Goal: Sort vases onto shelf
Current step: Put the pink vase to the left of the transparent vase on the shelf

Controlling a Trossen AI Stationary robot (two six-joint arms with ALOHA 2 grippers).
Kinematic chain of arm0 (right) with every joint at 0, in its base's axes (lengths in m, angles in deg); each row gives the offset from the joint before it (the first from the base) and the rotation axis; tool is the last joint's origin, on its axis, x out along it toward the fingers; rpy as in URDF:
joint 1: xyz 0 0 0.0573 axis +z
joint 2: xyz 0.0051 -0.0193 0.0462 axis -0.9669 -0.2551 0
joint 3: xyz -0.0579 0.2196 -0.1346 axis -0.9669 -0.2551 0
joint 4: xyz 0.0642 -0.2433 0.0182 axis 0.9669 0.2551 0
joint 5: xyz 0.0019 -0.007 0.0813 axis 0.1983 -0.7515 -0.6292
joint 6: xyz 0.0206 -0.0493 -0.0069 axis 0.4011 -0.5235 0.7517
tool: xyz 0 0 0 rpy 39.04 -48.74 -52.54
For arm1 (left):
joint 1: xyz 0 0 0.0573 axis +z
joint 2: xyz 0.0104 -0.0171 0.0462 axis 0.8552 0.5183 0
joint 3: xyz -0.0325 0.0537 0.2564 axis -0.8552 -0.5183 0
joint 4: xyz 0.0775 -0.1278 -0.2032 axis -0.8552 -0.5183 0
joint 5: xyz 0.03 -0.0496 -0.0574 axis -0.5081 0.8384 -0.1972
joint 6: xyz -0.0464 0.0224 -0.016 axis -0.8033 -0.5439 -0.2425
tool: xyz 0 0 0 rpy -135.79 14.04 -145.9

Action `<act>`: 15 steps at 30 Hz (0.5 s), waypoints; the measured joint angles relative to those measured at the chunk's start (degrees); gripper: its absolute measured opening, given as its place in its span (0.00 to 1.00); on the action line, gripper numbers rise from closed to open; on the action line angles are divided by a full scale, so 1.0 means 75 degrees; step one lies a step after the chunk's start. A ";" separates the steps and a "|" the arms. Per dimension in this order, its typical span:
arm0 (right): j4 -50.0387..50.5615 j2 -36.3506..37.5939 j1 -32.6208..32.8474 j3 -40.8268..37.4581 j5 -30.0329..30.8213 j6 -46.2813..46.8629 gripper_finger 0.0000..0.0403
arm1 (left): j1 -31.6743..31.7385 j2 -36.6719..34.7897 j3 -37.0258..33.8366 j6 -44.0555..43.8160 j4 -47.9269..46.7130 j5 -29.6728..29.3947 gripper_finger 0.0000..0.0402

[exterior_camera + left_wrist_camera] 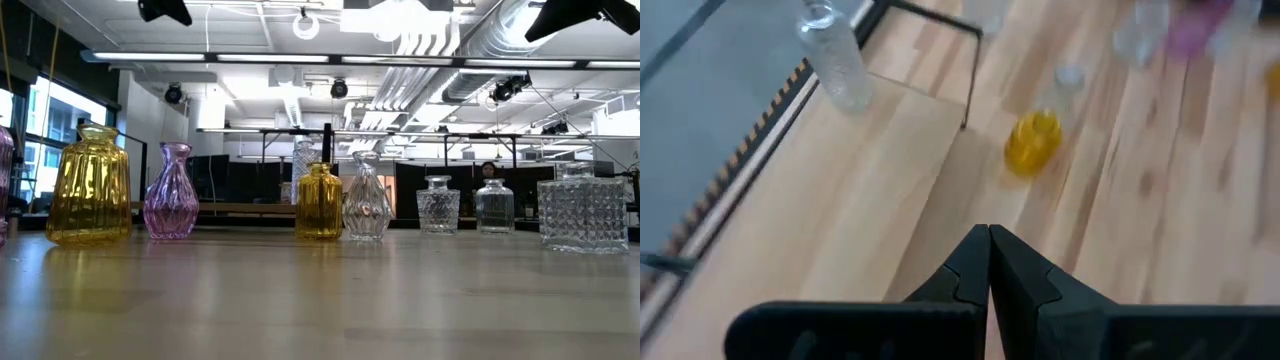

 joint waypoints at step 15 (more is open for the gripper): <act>-0.0363 -0.0362 0.0000 0.0000 -0.1023 0.0071 0.00 | -0.0003 0.1890 -0.0006 0.1304 -0.0504 -0.0003 0.03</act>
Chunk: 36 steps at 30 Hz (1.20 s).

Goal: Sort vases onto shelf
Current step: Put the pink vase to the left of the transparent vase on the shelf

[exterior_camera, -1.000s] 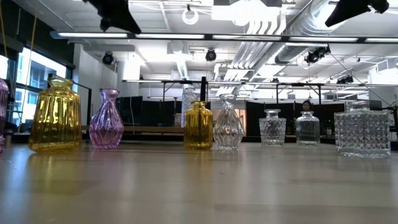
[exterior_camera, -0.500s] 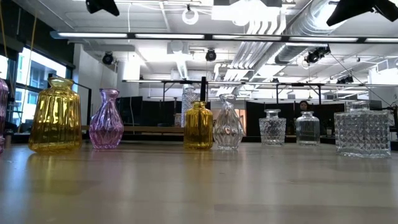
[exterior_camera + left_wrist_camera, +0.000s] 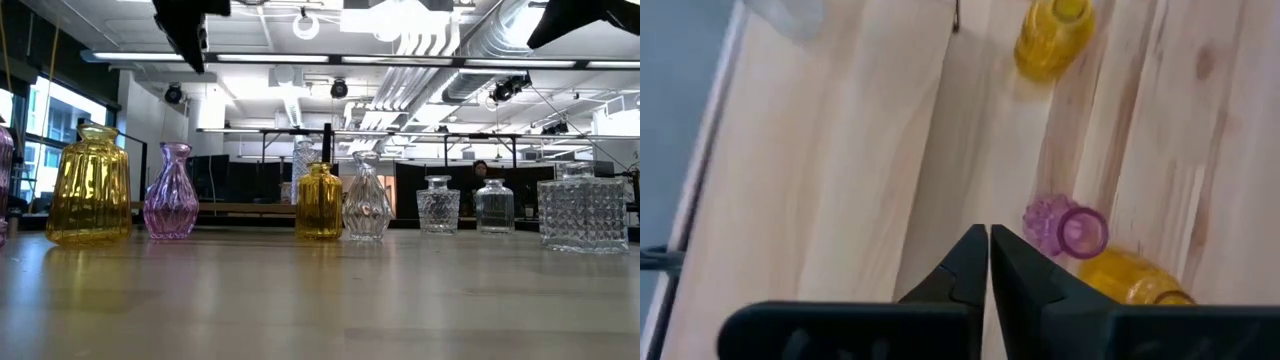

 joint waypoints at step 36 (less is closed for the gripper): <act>0.0074 0.0003 0.0006 -0.0003 -0.0363 -0.0244 0.00 | -0.1090 0.0611 -0.2671 -0.1057 0.1592 0.1085 0.43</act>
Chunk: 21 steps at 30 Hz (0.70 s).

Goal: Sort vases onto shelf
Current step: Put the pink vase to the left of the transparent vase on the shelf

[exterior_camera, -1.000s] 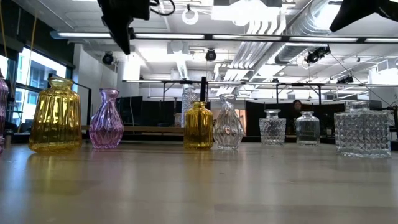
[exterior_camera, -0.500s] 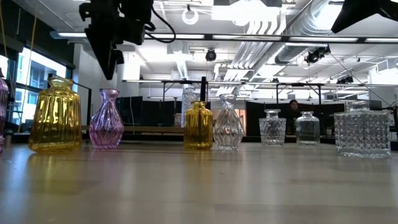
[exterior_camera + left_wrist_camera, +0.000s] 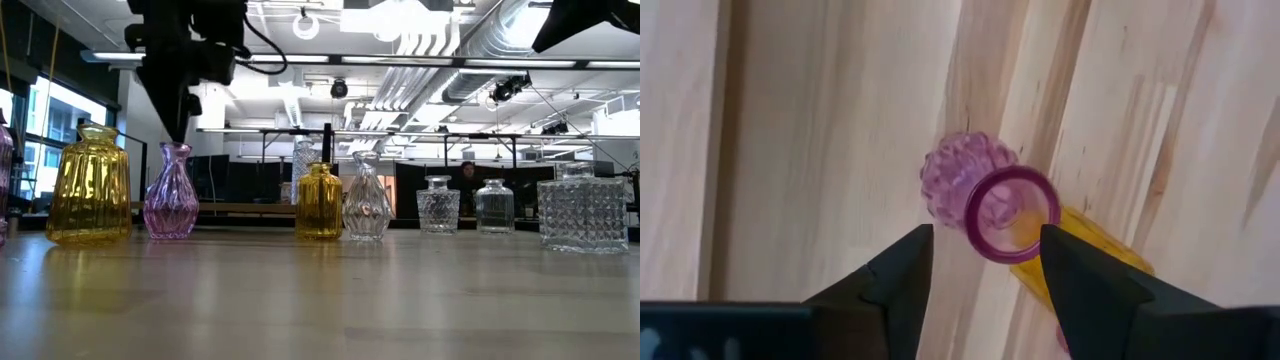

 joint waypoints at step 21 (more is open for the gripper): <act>-0.0216 0.0003 0.0000 0.0000 0.0000 -0.0023 0.00 | 0.0000 0.0094 -0.0086 0.0081 0.0630 -0.0107 0.40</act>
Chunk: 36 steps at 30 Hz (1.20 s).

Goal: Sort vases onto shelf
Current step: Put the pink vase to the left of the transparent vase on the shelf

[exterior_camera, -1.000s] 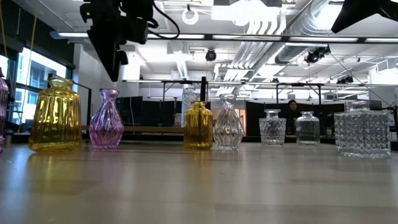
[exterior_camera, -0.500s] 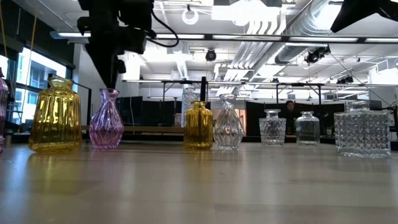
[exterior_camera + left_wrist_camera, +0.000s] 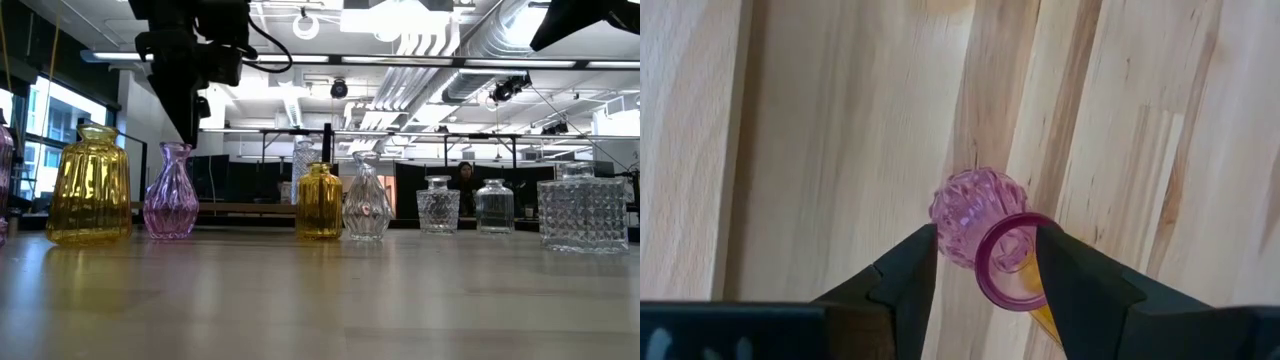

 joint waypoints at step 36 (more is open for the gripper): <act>0.0035 0.0000 0.0003 -0.0003 0.0175 -0.0003 0.00 | 0.0050 0.0940 0.0020 0.1057 -0.0286 -0.0098 0.32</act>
